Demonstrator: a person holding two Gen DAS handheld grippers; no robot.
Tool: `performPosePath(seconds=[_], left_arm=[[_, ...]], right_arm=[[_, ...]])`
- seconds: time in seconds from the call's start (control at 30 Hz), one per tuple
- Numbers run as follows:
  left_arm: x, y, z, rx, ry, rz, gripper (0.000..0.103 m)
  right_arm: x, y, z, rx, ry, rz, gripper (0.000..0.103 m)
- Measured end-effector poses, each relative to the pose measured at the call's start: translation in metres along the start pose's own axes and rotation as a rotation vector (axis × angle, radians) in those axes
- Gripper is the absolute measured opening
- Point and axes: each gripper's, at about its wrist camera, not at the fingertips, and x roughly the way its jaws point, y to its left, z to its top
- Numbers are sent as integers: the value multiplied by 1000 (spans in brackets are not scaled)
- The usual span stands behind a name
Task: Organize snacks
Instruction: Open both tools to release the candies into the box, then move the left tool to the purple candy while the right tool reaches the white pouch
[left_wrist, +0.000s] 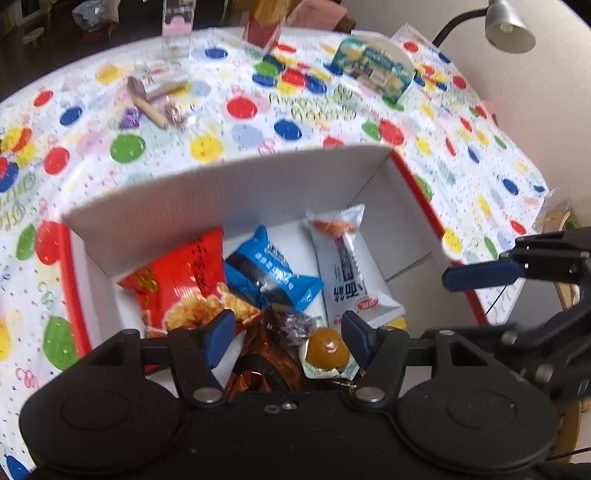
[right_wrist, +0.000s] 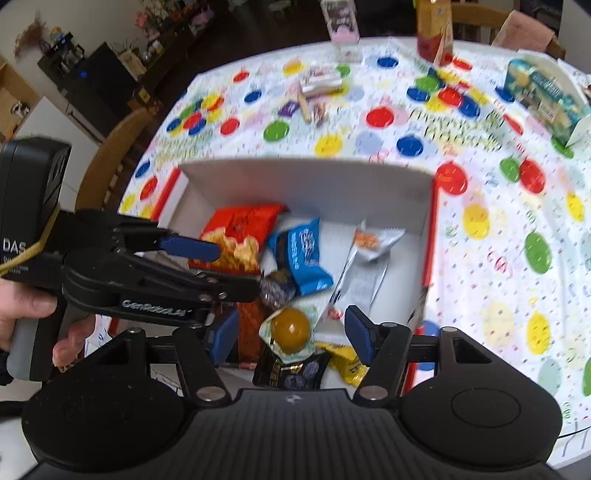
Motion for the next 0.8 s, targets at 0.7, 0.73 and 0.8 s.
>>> performPosePath(seconds=[0.7, 0.73, 0.8], left_arm=[[-80, 27, 69, -17, -281, 198, 102], [-79, 31, 75, -24, -290, 213, 102], [-76, 40, 86, -40, -302, 238, 102]], right_arm=[[-59, -4, 114, -25, -198, -35, 84], [-56, -6, 123, -25, -200, -37, 84], [-49, -11, 142, -17, -188, -36, 84]])
